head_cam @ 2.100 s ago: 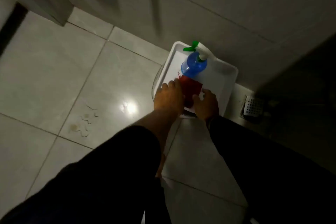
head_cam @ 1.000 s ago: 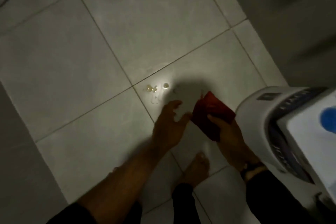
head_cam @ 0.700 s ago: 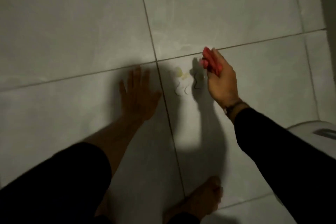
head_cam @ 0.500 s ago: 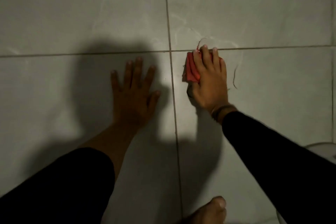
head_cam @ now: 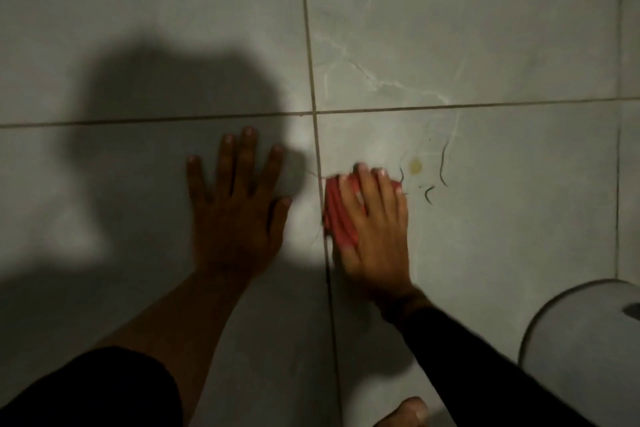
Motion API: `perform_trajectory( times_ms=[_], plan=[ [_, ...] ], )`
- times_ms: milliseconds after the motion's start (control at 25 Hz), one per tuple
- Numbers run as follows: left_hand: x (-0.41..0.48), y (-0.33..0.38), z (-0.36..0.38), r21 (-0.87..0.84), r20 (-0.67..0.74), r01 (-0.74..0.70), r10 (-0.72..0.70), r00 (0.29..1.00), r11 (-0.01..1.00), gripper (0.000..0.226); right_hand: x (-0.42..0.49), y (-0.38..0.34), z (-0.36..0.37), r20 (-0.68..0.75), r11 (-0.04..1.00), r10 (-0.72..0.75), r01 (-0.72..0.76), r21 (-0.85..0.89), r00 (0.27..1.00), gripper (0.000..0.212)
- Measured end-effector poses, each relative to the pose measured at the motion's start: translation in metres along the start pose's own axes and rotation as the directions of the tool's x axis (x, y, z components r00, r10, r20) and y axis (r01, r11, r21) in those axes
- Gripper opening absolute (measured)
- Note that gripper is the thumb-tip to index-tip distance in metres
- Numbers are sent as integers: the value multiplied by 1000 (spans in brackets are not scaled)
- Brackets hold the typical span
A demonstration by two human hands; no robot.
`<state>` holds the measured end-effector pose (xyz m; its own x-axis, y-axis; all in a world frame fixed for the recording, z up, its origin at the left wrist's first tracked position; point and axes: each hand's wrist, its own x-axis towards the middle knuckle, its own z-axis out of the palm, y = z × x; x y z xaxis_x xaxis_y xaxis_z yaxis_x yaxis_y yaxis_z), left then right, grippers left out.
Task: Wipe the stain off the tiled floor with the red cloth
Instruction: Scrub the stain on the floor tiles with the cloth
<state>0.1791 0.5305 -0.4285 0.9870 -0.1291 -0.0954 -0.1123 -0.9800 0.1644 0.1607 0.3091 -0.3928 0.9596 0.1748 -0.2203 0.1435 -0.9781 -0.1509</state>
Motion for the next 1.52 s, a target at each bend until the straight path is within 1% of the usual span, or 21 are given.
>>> perform_trajectory(
  times_ms=[80,160,200,320,400,480,520,560,640,720,800,880,920,1040,1160,1240,1320,1360,1400,1480,1520],
  plan=[
    [1,0,3,3,-4,8,-8,1000,1000,74,66,-10,-3,-105,993,117,-114,35,988,77],
    [1,0,4,-11,0,20,-20,1000,1000,73,88,-32,2,-171,994,48,-30,105,984,87],
    [1,1,3,-27,-2,18,-18,1000,999,73,70,-39,10,-171,995,-14,31,98,985,84],
    [0,0,-2,-54,10,19,-19,1000,998,74,-39,-25,6,14,996,-93,93,2,996,63],
    [0,-1,-1,-47,19,15,-14,1000,999,76,-38,22,-1,58,1000,-4,5,-25,998,67],
    [2,-1,3,-37,18,2,-1,1000,999,75,22,48,-6,-83,981,196,-194,29,977,69],
    [2,-3,6,-31,14,0,1,1000,1000,75,51,46,-9,-138,973,232,-228,47,963,70],
    [0,-4,8,-29,13,2,-2,1000,1000,76,65,39,-8,-160,981,194,-191,36,968,71],
    [-2,-4,9,-40,19,7,-6,1000,999,77,36,23,6,-58,998,64,-66,-24,996,69],
    [-1,-3,6,-60,46,25,-22,999,998,77,-35,23,0,96,996,53,-46,-76,994,69],
    [-2,-1,3,-68,64,32,-27,998,997,76,-54,65,-13,106,981,196,-196,-3,975,73],
    [-2,-1,2,-63,60,27,-23,998,998,76,-2,109,-24,-25,913,404,-401,74,915,78],
    [-2,-1,2,-58,53,18,-15,998,998,76,34,121,-29,-92,891,451,-444,93,888,81],
    [-1,-3,1,-62,51,17,-14,999,998,76,59,114,-22,-102,958,284,-278,67,953,80],
    [-1,0,1,-57,65,36,-33,997,998,76,-32,103,-18,55,979,200,-201,17,978,76],
    [-1,-1,2,-63,60,34,-30,998,997,77,-34,125,-30,58,933,355,-357,35,933,80],
    [-1,-1,4,-68,48,30,-26,998,997,77,36,136,-41,-2,780,617,-611,133,787,87],
    [-1,-2,4,-68,49,29,-26,998,997,77,80,128,-47,-63,753,653,-638,160,755,90],
    [-1,-2,4,-68,51,29,-25,998,997,77,110,114,-47,-100,801,594,-575,166,799,91],
    [1,0,4,-61,39,25,-22,999,998,77,115,73,-29,-146,957,285,-274,93,947,88],
    [1,0,3,-52,32,24,-23,999,998,76,88,51,-17,-104,990,136,-133,39,985,82]
  ],
)
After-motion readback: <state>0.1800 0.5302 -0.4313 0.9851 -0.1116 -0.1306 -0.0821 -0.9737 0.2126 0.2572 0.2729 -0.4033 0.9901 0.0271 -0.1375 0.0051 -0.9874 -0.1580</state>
